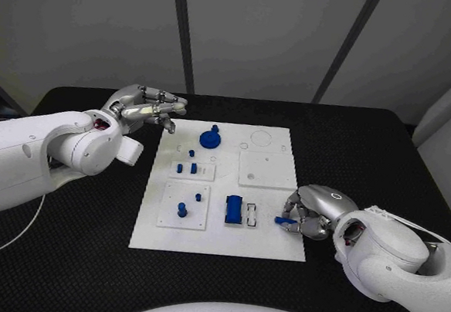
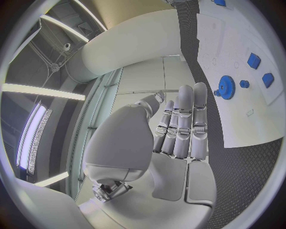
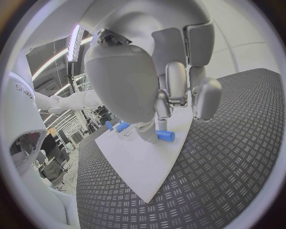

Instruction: Assemble the parts on the task board

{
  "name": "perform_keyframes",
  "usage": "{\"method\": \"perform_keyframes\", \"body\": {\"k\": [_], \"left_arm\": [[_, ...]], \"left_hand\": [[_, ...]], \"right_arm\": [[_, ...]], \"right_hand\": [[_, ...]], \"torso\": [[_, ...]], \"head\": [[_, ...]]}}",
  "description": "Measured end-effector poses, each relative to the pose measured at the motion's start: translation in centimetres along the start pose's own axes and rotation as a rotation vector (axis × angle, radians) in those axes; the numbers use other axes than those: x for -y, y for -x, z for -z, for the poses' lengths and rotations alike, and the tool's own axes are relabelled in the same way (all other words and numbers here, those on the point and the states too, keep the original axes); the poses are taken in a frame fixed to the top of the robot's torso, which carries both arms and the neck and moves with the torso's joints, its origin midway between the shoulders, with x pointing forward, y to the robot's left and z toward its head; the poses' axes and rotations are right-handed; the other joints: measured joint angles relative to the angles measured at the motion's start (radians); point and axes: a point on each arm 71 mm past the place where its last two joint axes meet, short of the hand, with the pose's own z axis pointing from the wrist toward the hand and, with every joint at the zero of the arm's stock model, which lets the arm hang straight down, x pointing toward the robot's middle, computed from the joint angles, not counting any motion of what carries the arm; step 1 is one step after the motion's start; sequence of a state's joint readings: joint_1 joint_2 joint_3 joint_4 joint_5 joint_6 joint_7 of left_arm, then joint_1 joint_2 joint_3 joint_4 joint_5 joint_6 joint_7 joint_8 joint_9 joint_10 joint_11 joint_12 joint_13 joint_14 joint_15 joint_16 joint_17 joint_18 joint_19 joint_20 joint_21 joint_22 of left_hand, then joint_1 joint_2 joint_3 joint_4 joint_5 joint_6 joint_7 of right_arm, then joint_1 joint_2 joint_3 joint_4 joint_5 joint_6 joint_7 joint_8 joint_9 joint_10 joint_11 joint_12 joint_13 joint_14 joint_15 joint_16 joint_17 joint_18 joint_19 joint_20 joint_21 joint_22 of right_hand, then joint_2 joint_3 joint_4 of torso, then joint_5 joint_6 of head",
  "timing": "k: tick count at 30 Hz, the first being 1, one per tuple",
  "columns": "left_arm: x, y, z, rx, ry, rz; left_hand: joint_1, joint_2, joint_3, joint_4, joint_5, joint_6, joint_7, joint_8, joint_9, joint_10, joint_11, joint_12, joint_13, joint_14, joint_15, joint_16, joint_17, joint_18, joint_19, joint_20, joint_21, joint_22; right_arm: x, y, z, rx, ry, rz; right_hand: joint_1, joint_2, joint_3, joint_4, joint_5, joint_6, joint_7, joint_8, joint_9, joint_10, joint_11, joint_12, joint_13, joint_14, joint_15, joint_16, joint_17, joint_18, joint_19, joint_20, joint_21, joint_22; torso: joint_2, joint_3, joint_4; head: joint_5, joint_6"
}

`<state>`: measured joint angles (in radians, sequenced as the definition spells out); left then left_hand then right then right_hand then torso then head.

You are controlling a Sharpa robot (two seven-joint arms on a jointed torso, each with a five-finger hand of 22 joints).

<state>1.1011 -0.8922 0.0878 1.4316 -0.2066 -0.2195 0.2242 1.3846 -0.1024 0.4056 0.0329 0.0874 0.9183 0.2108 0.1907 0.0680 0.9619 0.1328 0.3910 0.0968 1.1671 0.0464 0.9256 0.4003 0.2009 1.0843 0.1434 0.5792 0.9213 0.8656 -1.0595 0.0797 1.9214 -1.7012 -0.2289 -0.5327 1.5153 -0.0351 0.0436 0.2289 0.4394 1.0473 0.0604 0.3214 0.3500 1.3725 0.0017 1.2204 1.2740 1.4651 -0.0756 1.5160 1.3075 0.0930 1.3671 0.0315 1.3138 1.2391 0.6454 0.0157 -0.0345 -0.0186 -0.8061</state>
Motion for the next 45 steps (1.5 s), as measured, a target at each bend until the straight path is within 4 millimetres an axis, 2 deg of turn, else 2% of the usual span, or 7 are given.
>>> {"method": "perform_keyframes", "body": {"k": [7, 18, 21, 31, 37, 40, 45], "left_arm": [[0.0, 0.0, 0.0, -0.001, 0.000, 0.001], [0.0, -0.1, 0.0, -0.009, 0.000, 0.002], [0.0, -0.2, 0.0, -0.011, 0.000, 0.003], [0.0, -0.4, -0.1, -0.017, -0.001, 0.005], [0.0, -0.4, -0.1, -0.018, -0.001, 0.005], [0.0, -0.4, -0.1, -0.019, -0.001, 0.005], [0.0, -0.4, -0.1, -0.018, 0.000, 0.005]], "left_hand": [[0.000, 0.000, 0.000, 0.000, 0.000, 0.000, 0.000, 0.000, 0.000, 0.000, 0.000, 0.000, 0.000, 0.000, 0.000, 0.000, 0.000, 0.000, 0.000, 0.000, 0.000, 0.000], [0.000, 0.000, 0.000, 0.000, 0.000, 0.000, 0.000, 0.000, 0.000, 0.000, 0.000, 0.000, 0.000, -0.004, 0.004, 0.000, 0.000, 0.000, 0.000, 0.000, 0.000, -0.001], [0.000, 0.000, 0.000, 0.000, 0.000, 0.000, 0.000, 0.000, 0.000, 0.000, 0.000, 0.000, 0.000, -0.004, 0.004, 0.000, 0.000, 0.000, 0.000, 0.000, 0.000, -0.001], [0.000, 0.000, -0.003, -0.003, 0.000, 0.000, 0.000, 0.000, 0.000, -0.004, 0.004, 0.000, 0.000, -0.004, 0.004, 0.000, -0.001, 0.000, 0.000, 0.000, 0.000, -0.001], [0.000, 0.000, -0.003, -0.003, 0.000, 0.000, 0.000, 0.000, 0.000, -0.004, 0.004, 0.000, 0.000, -0.004, 0.004, 0.000, -0.001, 0.000, 0.000, 0.000, 0.000, -0.002], [0.000, 0.000, -0.003, -0.003, 0.000, 0.000, 0.000, 0.000, 0.000, -0.004, 0.004, 0.000, 0.000, -0.004, 0.004, 0.000, -0.001, 0.000, 0.000, 0.000, 0.000, -0.002], [0.000, 0.000, -0.003, -0.003, 0.000, 0.000, 0.000, 0.000, 0.000, -0.004, 0.004, 0.000, 0.000, -0.004, 0.004, 0.000, -0.001, 0.000, 0.000, 0.000, 0.000, -0.002]], "right_arm": [[-0.9, 0.2, -0.1, 0.041, 0.008, -0.065], [-2.4, 0.4, -0.7, 0.096, 0.023, -0.147], [-2.6, 0.3, -1.1, 0.090, 0.020, -0.158], [-3.6, -0.6, -2.3, 0.031, 0.025, -0.169], [-4.0, -0.9, -2.6, 0.006, 0.028, -0.162], [-4.2, -0.9, -2.8, 0.002, 0.030, -0.160], [-4.2, -0.9, -2.9, 0.001, 0.027, -0.157]], "right_hand": [[-0.010, -0.023, 0.068, 0.068, -0.019, 0.000, 0.002, 0.000, -0.019, 0.013, -0.002, -0.003, 0.001, 0.000, 0.000, 0.000, 0.000, 0.000, 0.002, 0.002, 0.000, 0.005], [-0.057, -0.069, 0.158, 0.045, -0.022, 0.001, 0.002, 0.001, -0.019, 0.030, -0.019, -0.003, 0.004, 0.000, 0.000, 0.004, 0.000, 0.000, 0.002, 0.002, 0.006, 0.010], [-0.082, -0.070, 0.196, 0.028, -0.035, 0.001, 0.003, 0.001, -0.019, 0.030, -0.019, -0.003, 0.002, 0.000, 0.000, 0.004, 0.000, 0.000, 0.002, 0.002, 0.006, 0.008], [-0.141, -0.069, 0.221, 0.045, -0.045, 0.003, 0.004, 0.004, -0.019, 0.030, -0.020, -0.003, 0.002, 0.000, 0.000, 0.004, 0.000, 0.000, 0.002, 0.002, 0.006, 0.007], [-0.215, -0.066, 0.209, 0.061, 0.004, 0.019, 0.004, 0.014, -0.015, 0.043, -0.025, 0.004, 0.012, 0.000, 0.000, 0.004, 0.000, 0.000, 0.002, 0.002, 0.006, 0.009], [-0.230, -0.066, 0.197, 0.060, 0.007, 0.027, -0.001, 0.015, 0.057, 0.046, -0.028, 0.005, 0.017, 0.000, 0.000, 0.004, 0.000, 0.000, 0.002, 0.002, 0.006, 0.010], [-0.269, -0.057, 0.181, 0.061, 0.022, 0.042, -0.013, 0.022, 0.071, 0.048, -0.030, 0.011, 0.022, 0.002, -0.002, 0.008, 0.000, 0.000, 0.006, -0.001, 0.006, 0.013]], "torso": [[0.000, -0.0002, 0.0010], [0.001, -0.0002, -0.0008], [0.001, -0.0007, -0.0012], [0.001, -0.0007, 0.0002], [0.001, 0.0000, -0.0002], [0.001, 0.0006, -0.0003], [0.001, 0.0004, -0.0010]], "head": [[0.005, 0.002], [0.012, -0.002], [0.012, -0.003], [0.012, -0.003], [0.018, -0.004], [0.019, -0.006], [0.020, -0.007]]}}
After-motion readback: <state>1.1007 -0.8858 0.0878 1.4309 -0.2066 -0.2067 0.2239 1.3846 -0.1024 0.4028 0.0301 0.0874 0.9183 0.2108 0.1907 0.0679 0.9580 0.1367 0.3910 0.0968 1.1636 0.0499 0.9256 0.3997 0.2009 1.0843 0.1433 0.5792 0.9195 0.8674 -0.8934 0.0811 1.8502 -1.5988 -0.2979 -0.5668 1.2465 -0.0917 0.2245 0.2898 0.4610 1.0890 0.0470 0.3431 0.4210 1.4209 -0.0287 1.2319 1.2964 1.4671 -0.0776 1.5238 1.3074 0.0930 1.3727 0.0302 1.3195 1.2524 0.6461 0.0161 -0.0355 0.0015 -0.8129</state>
